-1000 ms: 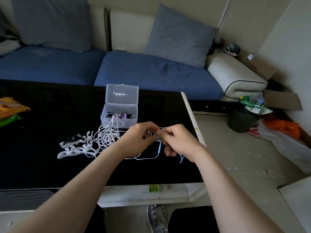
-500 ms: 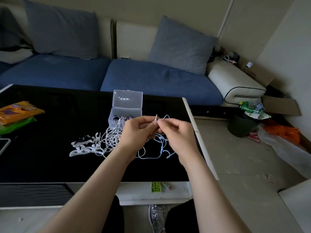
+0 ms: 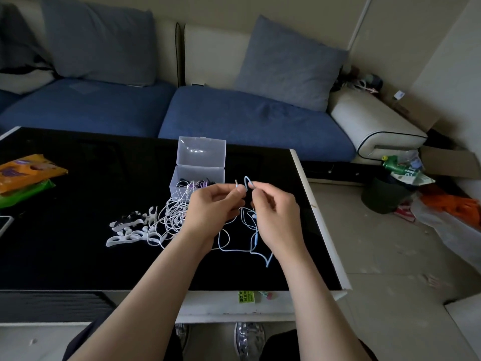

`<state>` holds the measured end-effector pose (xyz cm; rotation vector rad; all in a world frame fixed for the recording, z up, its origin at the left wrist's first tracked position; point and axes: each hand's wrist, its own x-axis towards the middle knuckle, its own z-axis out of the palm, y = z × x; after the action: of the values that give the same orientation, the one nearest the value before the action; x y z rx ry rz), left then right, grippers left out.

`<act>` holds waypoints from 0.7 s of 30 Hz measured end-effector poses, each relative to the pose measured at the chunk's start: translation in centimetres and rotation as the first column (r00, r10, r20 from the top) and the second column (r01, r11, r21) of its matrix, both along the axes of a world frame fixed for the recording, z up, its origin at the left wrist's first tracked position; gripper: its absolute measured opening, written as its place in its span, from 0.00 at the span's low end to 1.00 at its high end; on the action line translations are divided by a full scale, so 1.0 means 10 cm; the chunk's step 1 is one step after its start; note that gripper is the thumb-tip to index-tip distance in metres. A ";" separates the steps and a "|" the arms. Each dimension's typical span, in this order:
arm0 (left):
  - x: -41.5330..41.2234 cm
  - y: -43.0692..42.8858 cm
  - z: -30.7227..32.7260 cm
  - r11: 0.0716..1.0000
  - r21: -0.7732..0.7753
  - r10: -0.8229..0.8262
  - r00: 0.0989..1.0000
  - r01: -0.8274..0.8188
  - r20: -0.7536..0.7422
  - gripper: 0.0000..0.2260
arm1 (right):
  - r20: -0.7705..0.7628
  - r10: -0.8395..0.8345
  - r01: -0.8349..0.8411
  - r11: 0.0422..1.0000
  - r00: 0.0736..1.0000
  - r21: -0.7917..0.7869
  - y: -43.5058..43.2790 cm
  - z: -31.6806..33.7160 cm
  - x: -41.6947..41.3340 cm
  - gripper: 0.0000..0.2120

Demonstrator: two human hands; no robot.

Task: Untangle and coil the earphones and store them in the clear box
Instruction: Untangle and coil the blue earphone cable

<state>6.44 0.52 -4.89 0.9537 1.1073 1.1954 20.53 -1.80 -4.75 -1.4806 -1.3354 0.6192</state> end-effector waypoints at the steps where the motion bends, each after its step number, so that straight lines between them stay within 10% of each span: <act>1: 0.00 0.04 0.01 1.000 0.001 -0.007 1.000 0.007 0.000 0.08 | 0.051 0.005 -0.007 0.999 0.999 0.035 0.05 -0.02 -0.02 0.13; 9: -0.03 0.30 0.07 0.998 -0.041 -0.052 0.998 0.050 -0.044 0.13 | 0.302 0.034 -0.105 0.970 0.953 0.221 0.36 -0.03 0.03 0.05; 16: -0.07 0.50 0.05 0.990 0.125 -0.007 0.926 0.059 -0.378 0.10 | 0.191 0.134 -0.142 0.989 0.972 0.034 0.51 0.01 0.02 0.09; 21: -0.10 0.55 0.05 0.985 0.112 -0.081 0.930 0.129 -0.358 0.06 | 0.137 0.135 -0.140 0.990 0.981 0.026 0.62 -0.02 0.02 0.05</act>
<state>5.47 5.99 -4.37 1.3537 1.2491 1.0445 20.74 4.37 -4.91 -1.4303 -1.5560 0.5886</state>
